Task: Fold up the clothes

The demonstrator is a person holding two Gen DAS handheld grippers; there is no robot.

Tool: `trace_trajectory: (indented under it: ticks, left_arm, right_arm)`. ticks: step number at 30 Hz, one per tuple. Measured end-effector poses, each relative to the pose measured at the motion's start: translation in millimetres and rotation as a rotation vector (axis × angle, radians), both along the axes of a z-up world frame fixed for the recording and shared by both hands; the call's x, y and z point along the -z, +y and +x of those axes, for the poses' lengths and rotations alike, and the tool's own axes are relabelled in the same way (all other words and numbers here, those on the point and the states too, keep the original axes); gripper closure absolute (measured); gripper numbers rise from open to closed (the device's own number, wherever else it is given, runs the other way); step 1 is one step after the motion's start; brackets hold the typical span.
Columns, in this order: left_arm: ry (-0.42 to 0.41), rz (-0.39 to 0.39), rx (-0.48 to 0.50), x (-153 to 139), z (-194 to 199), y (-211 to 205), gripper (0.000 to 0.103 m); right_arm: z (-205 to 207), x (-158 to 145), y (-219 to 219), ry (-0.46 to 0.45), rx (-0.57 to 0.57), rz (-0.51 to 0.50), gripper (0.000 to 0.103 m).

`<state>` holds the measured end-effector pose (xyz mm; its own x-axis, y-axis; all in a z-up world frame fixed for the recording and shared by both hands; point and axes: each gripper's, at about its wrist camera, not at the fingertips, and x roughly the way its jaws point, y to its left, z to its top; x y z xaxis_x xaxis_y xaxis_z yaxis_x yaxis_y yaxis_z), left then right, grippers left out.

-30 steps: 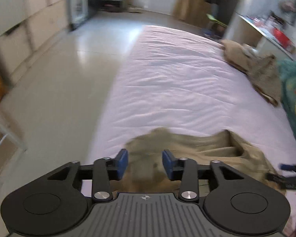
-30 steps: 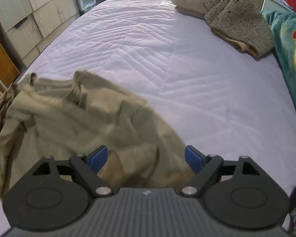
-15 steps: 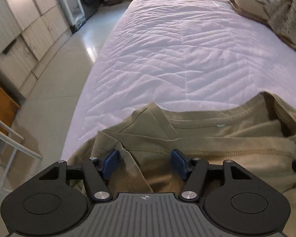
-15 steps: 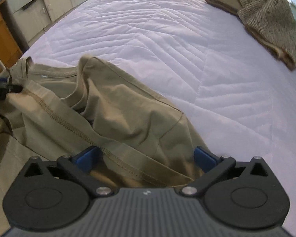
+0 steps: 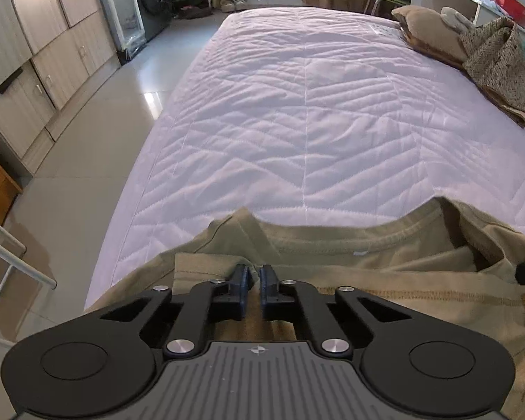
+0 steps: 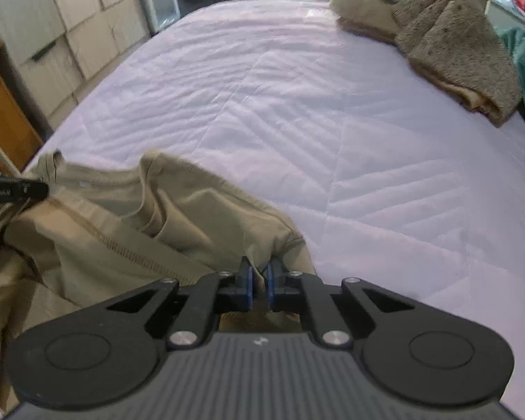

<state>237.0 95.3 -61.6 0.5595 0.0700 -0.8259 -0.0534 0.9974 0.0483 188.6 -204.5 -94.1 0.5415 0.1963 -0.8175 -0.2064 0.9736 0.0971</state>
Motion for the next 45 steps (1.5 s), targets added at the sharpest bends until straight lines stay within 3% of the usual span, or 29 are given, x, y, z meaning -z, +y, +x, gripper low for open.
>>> trace_trajectory:
  ticks: [12, 17, 19, 21, 24, 26, 27, 28, 29, 31, 34, 38, 40, 41, 42, 44, 45]
  left_arm:
    - [-0.086, -0.029, 0.039, -33, 33, -32, 0.098]
    - [-0.087, -0.072, 0.064, -38, 32, -37, 0.096]
    - [-0.078, -0.095, 0.067, -37, 32, -38, 0.095]
    - [-0.064, -0.126, 0.070, -36, 31, -39, 0.093]
    - [-0.033, -0.172, 0.086, -37, 22, -46, 0.089]
    - [-0.031, -0.174, 0.090, -42, 15, -50, 0.088]
    - [-0.030, -0.174, 0.091, -44, 11, -53, 0.086]
    - [-0.027, -0.174, 0.081, -46, 9, -53, 0.081]
    - [-0.027, -0.176, 0.066, -49, 8, -54, 0.078]
    - [-0.022, -0.159, 0.040, -50, 8, -57, 0.064]
    - [-0.022, -0.092, 0.018, -44, 15, -66, 0.052]
    - [0.014, -0.063, 0.013, -25, 20, -76, 0.051]
    - [0.034, -0.041, 0.013, -11, 22, -80, 0.051]
    - [0.041, -0.022, 0.011, -3, 23, -82, 0.052]
    - [0.034, -0.029, 0.003, 2, 23, -80, 0.057]
    - [0.016, -0.054, -0.016, 7, 21, -76, 0.074]
    - [0.009, -0.066, -0.025, 7, 20, -74, 0.089]
  right_arm:
    - [25, -41, -37, -0.160, 0.117, -0.082, 0.097]
    - [37, -63, -64, -0.224, 0.199, -0.190, 0.097]
    - [43, -68, -84, -0.225, 0.252, -0.207, 0.097]
    - [49, -60, -98, -0.177, 0.235, -0.199, 0.096]
    - [52, -45, -115, -0.045, 0.205, -0.149, 0.080]
    - [39, -47, -123, -0.041, 0.236, -0.130, 0.048]
    - [31, -51, -127, -0.060, 0.260, -0.130, 0.041]
    - [23, -57, -132, -0.071, 0.282, -0.121, 0.029]
    - [16, -62, -138, -0.071, 0.299, -0.099, 0.022]
    - [7, -66, -150, -0.038, 0.328, -0.014, 0.018]
    - [7, -53, -160, 0.037, 0.347, 0.085, 0.018]
    - [13, -30, -156, 0.051, 0.355, 0.096, 0.019]
    - [16, -17, -152, 0.053, 0.357, 0.093, 0.023]
    - [18, -11, -150, 0.054, 0.358, 0.092, 0.030]
    - [21, -6, -148, 0.055, 0.357, 0.086, 0.038]
    - [22, 1, -144, 0.051, 0.350, 0.075, 0.068]
    - [18, 0, -142, 0.039, 0.348, 0.067, 0.073]
